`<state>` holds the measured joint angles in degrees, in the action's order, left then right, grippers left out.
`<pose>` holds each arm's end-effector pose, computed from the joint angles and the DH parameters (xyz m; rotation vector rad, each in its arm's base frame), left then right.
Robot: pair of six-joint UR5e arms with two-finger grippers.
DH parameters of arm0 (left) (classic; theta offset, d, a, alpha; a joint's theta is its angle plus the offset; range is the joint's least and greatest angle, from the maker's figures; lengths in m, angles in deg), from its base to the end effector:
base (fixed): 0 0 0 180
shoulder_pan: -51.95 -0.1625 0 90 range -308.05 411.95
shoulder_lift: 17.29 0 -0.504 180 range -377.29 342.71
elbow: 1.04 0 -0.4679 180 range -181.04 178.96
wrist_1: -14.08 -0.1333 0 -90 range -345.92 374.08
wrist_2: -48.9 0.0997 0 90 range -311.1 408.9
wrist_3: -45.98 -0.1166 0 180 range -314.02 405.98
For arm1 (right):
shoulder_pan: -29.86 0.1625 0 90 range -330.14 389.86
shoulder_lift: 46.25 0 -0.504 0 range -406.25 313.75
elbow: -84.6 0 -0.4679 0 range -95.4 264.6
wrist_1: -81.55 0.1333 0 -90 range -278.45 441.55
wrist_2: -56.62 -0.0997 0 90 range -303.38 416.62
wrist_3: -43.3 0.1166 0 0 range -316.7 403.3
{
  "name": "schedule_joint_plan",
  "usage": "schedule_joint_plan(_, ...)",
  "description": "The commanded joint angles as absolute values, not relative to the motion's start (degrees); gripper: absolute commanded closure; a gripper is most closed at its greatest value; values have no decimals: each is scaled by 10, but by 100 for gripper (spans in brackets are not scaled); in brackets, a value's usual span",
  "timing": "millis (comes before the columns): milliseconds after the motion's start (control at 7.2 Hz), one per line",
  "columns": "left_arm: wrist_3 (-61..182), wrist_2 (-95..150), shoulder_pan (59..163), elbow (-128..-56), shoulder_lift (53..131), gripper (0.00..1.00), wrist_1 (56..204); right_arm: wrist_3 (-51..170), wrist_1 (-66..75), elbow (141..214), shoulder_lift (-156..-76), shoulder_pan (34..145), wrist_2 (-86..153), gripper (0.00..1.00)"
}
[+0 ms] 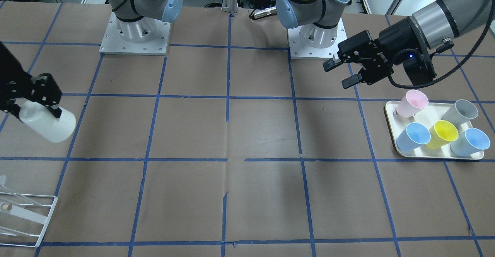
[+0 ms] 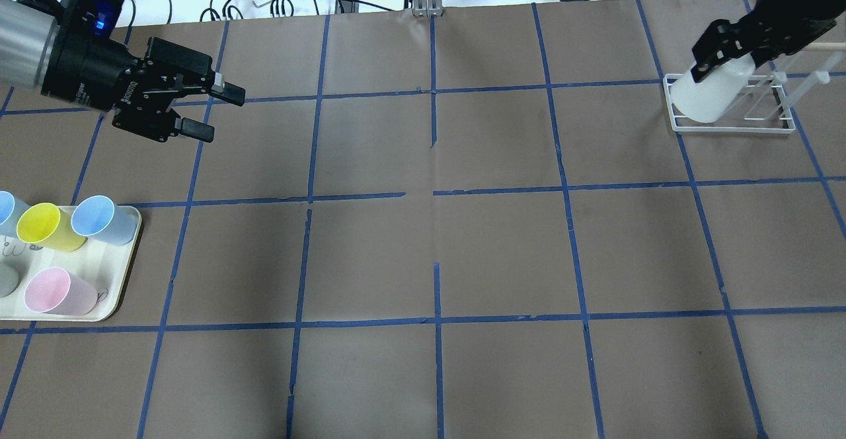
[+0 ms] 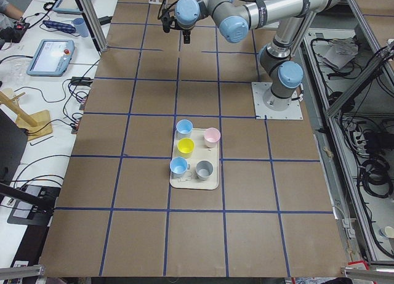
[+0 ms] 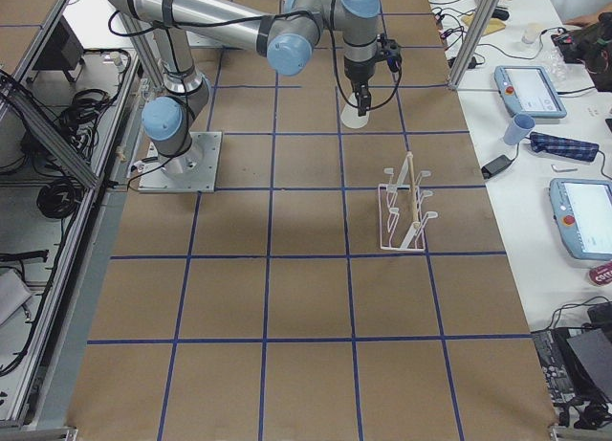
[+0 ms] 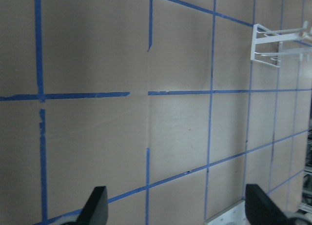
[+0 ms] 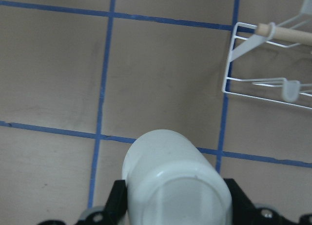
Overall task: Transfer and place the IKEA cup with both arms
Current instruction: 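Carry the cup toward the left gripper while the left gripper reaches to meet it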
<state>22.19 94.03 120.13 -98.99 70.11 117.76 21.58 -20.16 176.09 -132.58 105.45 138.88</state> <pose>-0.0104 -0.5539 0.5117 0.1196 -2.3019 0.0127 -0.0076 -0.6284 0.5200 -0.2055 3.0332 -0.2292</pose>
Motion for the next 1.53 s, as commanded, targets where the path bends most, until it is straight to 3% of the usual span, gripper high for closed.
schedule_joint_plan(0,214,841,1200,-1011,702,0,1220,314,-174,1760,-1337,1139,1281,82)
schedule_joint_plan(556,203,693,1269,-1043,712,0,1224,328,-44,1771,-1355,1134,949,83)
schedule_joint_plan(833,202,563,1315,-1094,721,0,1210,328,29,1778,-1355,1120,815,80)
schedule_joint_plan(1389,225,480,1367,-1098,695,0,1208,322,74,1854,-1359,1105,689,80)
